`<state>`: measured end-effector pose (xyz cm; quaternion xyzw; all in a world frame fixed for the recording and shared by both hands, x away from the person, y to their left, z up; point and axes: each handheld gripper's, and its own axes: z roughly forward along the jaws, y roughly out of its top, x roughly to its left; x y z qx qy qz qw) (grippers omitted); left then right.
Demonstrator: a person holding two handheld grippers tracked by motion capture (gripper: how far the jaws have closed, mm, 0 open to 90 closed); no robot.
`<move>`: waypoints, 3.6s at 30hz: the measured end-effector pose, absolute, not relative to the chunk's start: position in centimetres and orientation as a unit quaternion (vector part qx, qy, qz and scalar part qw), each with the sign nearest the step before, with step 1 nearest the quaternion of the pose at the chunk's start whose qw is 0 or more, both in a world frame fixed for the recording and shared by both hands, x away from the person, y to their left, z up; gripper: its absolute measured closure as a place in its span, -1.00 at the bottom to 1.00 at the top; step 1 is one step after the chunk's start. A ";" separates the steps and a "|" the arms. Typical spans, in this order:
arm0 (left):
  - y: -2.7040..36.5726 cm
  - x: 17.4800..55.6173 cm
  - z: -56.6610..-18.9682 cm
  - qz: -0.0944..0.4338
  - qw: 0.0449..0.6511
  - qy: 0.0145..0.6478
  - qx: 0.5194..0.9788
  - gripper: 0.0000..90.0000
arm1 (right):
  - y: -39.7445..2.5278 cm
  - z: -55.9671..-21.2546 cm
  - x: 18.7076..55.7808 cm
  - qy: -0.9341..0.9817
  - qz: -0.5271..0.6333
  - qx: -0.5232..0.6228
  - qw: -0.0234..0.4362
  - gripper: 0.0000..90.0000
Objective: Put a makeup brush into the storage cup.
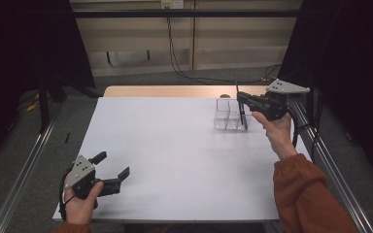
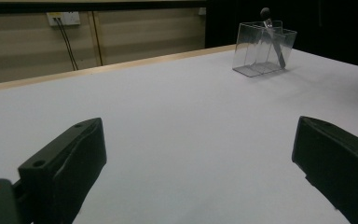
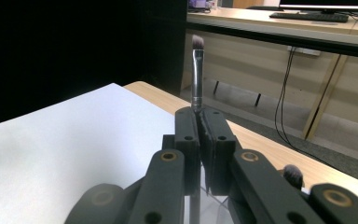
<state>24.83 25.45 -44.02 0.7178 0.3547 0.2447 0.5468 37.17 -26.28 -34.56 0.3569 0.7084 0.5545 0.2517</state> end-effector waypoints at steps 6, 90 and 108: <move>25.5 24.9 -44.0 0.245 0.546 0.355 0.718 -0.94 | -26.7 -34.5 38.5 0.702 0.546 0.374 0.264 0.92; 25.4 24.9 -44.1 0.241 0.544 0.353 0.722 -0.94 | -30.7 -41.5 41.8 0.653 0.520 0.478 0.273 0.92; 25.4 25.0 -44.2 0.239 0.545 0.354 0.722 -0.94 | -30.8 -42.2 41.9 0.653 0.524 0.481 0.260 0.80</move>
